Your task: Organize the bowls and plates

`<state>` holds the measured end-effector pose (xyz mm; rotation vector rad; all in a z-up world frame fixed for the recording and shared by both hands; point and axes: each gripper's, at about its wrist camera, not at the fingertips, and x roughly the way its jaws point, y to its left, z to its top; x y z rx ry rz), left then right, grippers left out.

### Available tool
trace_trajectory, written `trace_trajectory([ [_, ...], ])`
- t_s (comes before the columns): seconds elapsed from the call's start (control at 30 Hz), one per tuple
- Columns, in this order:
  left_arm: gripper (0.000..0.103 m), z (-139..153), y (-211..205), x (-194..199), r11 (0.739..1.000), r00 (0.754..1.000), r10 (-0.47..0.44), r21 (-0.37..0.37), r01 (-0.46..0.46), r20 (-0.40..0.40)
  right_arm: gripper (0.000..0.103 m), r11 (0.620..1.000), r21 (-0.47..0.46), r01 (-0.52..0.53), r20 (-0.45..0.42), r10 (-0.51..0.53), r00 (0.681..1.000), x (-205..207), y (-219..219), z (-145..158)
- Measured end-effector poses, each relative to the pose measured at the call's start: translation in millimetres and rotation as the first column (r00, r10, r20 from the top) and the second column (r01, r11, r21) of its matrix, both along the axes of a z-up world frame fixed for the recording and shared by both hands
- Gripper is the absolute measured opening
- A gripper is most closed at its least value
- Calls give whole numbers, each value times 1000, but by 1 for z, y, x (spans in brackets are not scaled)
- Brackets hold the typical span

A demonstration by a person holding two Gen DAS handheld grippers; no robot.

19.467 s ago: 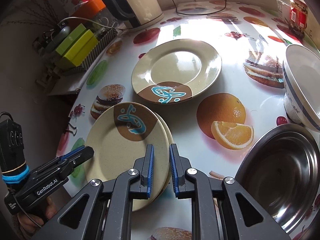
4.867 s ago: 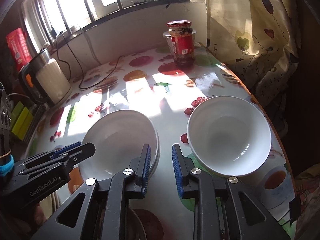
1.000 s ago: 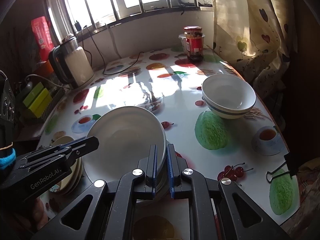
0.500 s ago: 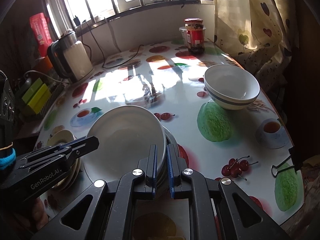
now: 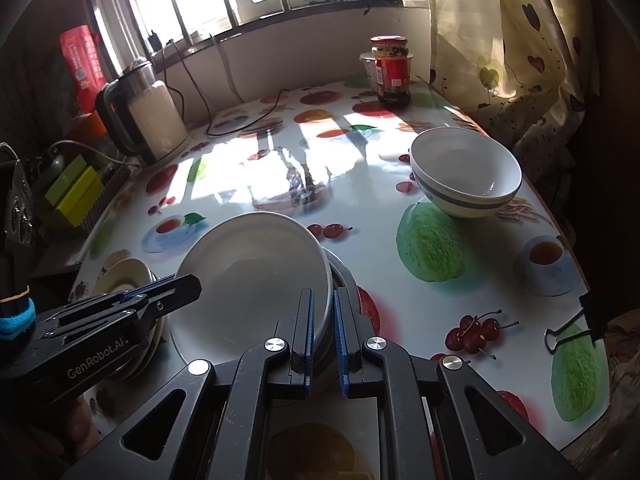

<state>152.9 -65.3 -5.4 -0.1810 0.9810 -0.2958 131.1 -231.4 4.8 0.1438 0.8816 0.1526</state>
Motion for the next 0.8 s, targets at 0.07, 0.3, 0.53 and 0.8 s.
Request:
trace_trajectory([
  [0.07, 11, 0, 0, -1, 1000, 1000, 2, -1, -2, 1, 11, 1000, 2, -1, -1, 1, 1000, 0, 1, 0],
  [0.3, 11, 1, 1, -1, 1000, 1000, 10, -13, -10, -10, 11, 999, 37, -2, -19, 3, 1000, 1, -3, -2],
  [0.53, 11, 0, 0, 0, 1000, 1000, 8, -8, -8, -18, 11, 1000, 22, -4, -11, 4, 1000, 2, -1, 0],
  [0.8, 11, -1, -1, 1, 1000, 1000, 6, -8, -7, -24, 11, 1000, 25, -4, -7, 4, 1000, 2, -2, 2],
])
